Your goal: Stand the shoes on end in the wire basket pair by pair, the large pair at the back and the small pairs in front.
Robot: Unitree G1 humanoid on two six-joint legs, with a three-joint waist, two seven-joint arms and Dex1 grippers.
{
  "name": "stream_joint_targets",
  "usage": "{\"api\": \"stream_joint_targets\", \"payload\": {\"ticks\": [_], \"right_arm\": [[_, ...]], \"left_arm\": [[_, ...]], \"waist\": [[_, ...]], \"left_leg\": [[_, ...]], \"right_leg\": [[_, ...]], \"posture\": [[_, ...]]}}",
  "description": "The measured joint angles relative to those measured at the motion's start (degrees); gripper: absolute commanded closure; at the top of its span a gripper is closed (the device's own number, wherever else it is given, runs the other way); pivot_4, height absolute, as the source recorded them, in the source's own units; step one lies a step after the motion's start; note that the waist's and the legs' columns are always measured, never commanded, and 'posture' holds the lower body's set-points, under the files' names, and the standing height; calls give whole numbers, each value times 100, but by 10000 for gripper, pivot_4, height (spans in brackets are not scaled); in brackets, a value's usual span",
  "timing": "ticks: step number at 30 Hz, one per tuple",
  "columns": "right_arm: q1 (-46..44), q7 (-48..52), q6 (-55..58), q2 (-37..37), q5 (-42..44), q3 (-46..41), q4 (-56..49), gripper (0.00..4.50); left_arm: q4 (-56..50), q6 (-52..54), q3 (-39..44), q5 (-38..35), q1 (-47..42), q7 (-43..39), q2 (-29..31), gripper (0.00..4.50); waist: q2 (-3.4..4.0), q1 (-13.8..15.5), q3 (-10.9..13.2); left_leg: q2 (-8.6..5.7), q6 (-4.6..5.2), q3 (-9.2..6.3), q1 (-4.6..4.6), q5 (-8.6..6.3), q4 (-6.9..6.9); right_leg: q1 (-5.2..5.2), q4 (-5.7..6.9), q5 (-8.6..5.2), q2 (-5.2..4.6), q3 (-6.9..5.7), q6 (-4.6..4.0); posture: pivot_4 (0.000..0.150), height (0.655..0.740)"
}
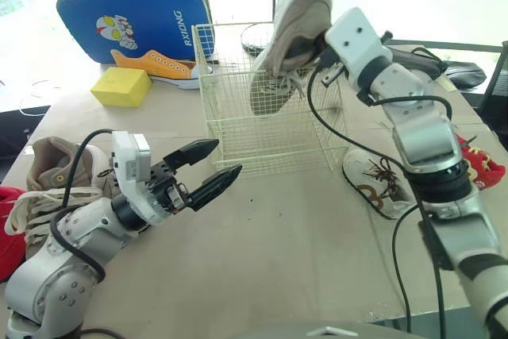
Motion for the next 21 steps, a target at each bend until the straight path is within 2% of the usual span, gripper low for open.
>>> {"api": "stream_joint_targets", "payload": {"ticks": [5,11,16,18,20,21], "right_arm": [[-274,247,-576,-116,-258,187,255,44304],[1,837,-449,-335,-397,254,214,44304],[-1,931,-474,-300,-530,256,234,44304],[-6,931,-504,-284,-546,244,270,37415],[-6,959,-525,-243,-512,192,342,33237],[1,1023,-510,-211,-444,158,453,27238]], "left_arm": [[96,-17,-4,39,14,-34,-23,0],[96,-44,-14,51,43,-56,-85,0],[95,-60,-13,63,148,-58,-108,0],[95,-67,-13,65,150,-57,-112,0],[95,-78,-13,68,159,-57,-122,0],[95,-92,-11,73,170,-58,-127,0]], "waist": [[-3,12,-2],[-4,6,-11],[-3,0,-12],[-3,1,-12],[-3,0,-12],[-3,-1,-12]], "left_leg": [[1,0,-2,-1,0,2],[4,0,1,11,0,2],[11,-1,2,17,-1,-6],[11,-1,4,17,-1,-5],[11,-1,5,17,-1,-5],[11,0,4,16,-1,-5]], "right_leg": [[2,0,0,0,0,0],[9,2,0,-2,2,0],[9,2,0,1,3,-1],[10,2,0,0,3,-1],[10,1,0,0,4,-1],[9,1,0,0,4,-1]], "posture": [[1500,7400],[1500,7400],[1500,7400],[1500,7400],[1500,7400],[1500,7400]]}}
